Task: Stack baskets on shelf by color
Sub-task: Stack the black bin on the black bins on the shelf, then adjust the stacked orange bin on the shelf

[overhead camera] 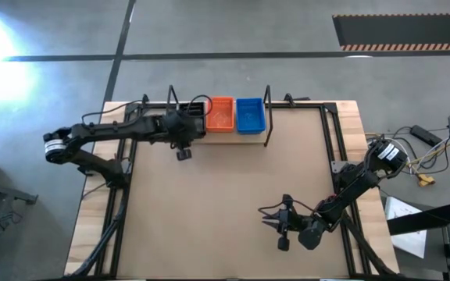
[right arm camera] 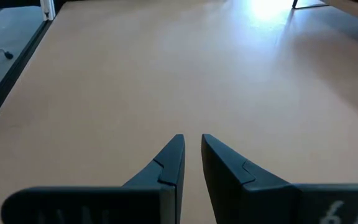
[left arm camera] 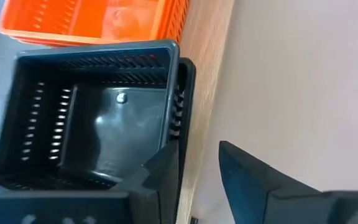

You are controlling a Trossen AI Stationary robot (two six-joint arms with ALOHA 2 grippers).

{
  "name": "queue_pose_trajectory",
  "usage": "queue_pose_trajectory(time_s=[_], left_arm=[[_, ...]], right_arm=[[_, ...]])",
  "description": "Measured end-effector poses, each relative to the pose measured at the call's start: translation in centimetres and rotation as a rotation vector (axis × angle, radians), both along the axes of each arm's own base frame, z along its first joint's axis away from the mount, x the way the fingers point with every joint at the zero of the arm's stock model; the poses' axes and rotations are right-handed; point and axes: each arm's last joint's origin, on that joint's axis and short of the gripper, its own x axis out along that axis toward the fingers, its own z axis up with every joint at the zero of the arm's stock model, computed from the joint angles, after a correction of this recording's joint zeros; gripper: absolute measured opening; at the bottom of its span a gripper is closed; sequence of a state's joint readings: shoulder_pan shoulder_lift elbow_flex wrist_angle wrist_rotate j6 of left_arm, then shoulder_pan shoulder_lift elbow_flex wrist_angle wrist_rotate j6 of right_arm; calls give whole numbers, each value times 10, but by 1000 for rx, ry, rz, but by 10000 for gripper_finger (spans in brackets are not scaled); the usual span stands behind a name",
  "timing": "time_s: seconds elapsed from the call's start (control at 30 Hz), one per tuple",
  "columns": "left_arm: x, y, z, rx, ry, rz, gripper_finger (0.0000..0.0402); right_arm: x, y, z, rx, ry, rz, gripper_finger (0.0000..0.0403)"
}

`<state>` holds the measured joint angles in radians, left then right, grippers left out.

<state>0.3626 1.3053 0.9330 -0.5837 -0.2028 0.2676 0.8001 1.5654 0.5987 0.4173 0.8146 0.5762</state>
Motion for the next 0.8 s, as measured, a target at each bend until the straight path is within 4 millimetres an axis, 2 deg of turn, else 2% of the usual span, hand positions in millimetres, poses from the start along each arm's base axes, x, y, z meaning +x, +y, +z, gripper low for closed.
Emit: queue_pose_trajectory(time_s=[0.17,0.53,0.8], left_arm=[[0,1,-10,48,-15,27,79],[-9,0,7,139,-44,77,68],[-3,-2,-2,95,-69,52,68]], right_arm=[[0,0,0,0,0,0,47],[0,0,0,1,-1,0,47],[0,0,0,1,-2,0,47]])
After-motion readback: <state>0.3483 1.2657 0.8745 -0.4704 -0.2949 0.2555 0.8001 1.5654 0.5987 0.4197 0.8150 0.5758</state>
